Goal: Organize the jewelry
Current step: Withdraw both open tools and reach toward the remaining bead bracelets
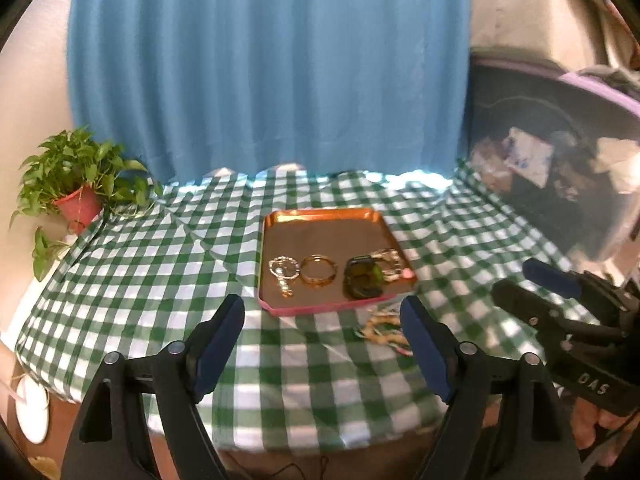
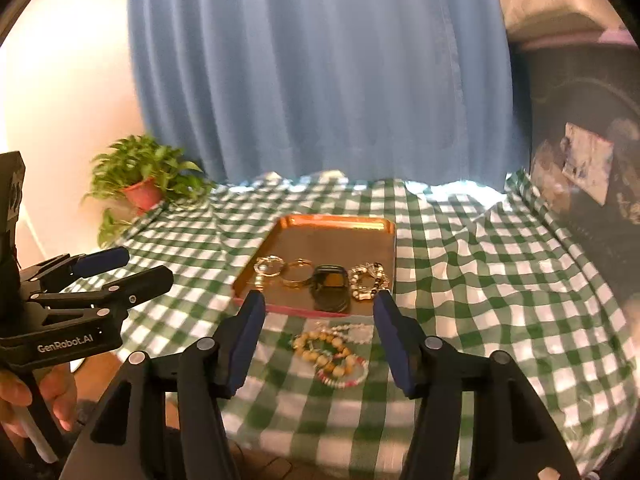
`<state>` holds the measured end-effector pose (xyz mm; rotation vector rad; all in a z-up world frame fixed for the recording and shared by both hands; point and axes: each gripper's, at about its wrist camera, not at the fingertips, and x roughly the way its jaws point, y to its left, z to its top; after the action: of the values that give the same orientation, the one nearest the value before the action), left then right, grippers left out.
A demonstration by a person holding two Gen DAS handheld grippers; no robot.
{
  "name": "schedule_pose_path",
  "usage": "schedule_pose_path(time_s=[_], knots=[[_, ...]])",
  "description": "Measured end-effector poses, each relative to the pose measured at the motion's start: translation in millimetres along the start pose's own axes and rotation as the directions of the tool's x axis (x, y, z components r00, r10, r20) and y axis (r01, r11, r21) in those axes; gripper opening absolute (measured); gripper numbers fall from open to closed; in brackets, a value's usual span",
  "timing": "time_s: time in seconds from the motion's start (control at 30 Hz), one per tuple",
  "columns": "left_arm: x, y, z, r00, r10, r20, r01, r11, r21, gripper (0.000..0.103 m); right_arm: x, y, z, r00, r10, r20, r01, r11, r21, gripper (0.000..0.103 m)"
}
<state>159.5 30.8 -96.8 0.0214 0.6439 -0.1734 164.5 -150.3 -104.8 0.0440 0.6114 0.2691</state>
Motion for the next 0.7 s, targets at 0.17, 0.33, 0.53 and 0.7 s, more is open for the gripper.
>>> schedule_pose_path(time_s=[0.17, 0.33, 0.53, 0.7], knots=[[-30.7, -10.2, -11.5, 1.0, -0.023, 0.002, 0.023, 1.0, 0.012, 0.091, -34.9, 9.8, -12.4, 0.999, 0.02, 0.03, -0.02, 1.0, -0.011, 0.063], [-22.5, -18.3, -25.0, 0.999, -0.014, -0.031, 0.015, 0.999, 0.045, 0.091, -36.9, 4.5, -30.4, 0.999, 0.026, 0.026, -0.026, 1.0, 0.0, 0.064], [19.0, -16.6, -29.4, 0.996, -0.045, -0.078, 0.046, 0.999, 0.011, 0.091, -14.0, -22.5, -26.3, 1.0, 0.024, -0.005, -0.024, 0.998, 0.054, 0.062], [76.1, -20.8, -40.9, 0.982, -0.119, -0.147, 0.116, 0.993, -0.028, 0.089, 15.8, -46.3, -16.5, 0.999, -0.027, 0.033, 0.025, 0.997, 0.079, 0.051]])
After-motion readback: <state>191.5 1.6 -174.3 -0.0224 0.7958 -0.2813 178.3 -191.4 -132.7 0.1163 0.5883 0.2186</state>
